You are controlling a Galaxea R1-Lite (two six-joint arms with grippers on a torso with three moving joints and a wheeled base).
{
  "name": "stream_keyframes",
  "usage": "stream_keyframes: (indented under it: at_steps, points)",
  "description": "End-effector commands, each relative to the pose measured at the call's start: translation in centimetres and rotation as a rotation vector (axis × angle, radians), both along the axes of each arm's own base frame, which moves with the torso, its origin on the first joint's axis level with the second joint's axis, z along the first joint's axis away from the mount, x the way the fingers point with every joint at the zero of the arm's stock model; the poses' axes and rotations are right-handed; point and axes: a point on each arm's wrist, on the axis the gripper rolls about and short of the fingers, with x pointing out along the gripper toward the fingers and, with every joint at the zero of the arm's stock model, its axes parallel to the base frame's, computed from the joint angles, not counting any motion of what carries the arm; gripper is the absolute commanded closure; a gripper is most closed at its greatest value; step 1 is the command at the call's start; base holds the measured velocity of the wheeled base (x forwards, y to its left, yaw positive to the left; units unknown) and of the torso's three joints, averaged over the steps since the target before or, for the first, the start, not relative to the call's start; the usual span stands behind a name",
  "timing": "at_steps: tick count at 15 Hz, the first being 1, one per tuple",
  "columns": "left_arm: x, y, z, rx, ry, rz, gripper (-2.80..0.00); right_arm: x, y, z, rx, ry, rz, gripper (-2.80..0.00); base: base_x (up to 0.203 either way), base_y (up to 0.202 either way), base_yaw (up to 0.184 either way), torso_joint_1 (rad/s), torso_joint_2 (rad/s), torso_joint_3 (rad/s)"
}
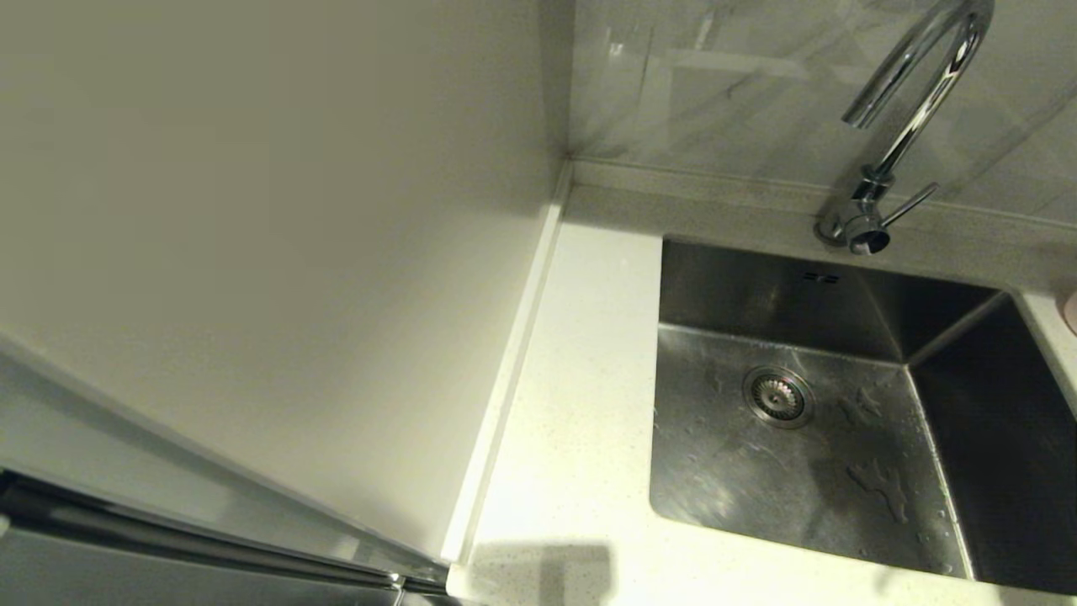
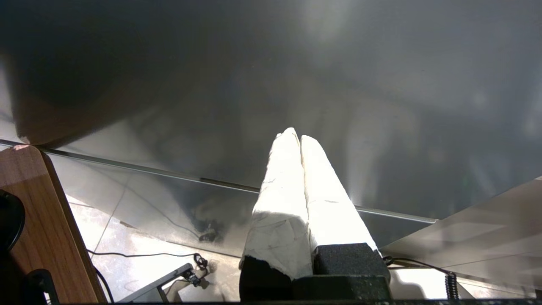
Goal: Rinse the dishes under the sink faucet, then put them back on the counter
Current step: Put a bowl back to the table from the sink
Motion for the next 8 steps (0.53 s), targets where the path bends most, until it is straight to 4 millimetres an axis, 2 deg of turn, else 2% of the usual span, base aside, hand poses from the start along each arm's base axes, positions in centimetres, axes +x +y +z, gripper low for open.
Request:
stream_keyframes:
  at_steps: [1, 5, 7, 8]
  points:
    - [0.0, 0.0, -0.1, 0.000, 0.003, 0.000, 0.00, -5.7, 2.4, -1.7, 0.026, -0.106, 0.049, 0.00, 0.000, 0.000, 0.000, 0.000, 0.00, 0.000]
    - [0.0, 0.0, -0.1, 0.000, 0.003, 0.000, 0.00, -12.0, 3.8, -7.7, 0.081, -0.268, 0.056, 0.00, 0.000, 0.000, 0.000, 0.000, 0.00, 0.000]
    - [0.0, 0.0, -0.1, 0.000, 0.003, 0.000, 0.00, -14.3, 4.1, -10.6, 0.111, -0.325, 0.015, 0.00, 0.000, 0.000, 0.000, 0.000, 0.00, 0.000]
    - [0.0, 0.0, -0.1, 0.000, 0.003, 0.000, 0.00, -14.7, 4.1, -12.4, 0.124, -0.329, -0.005, 0.00, 0.000, 0.000, 0.000, 0.000, 0.00, 0.000]
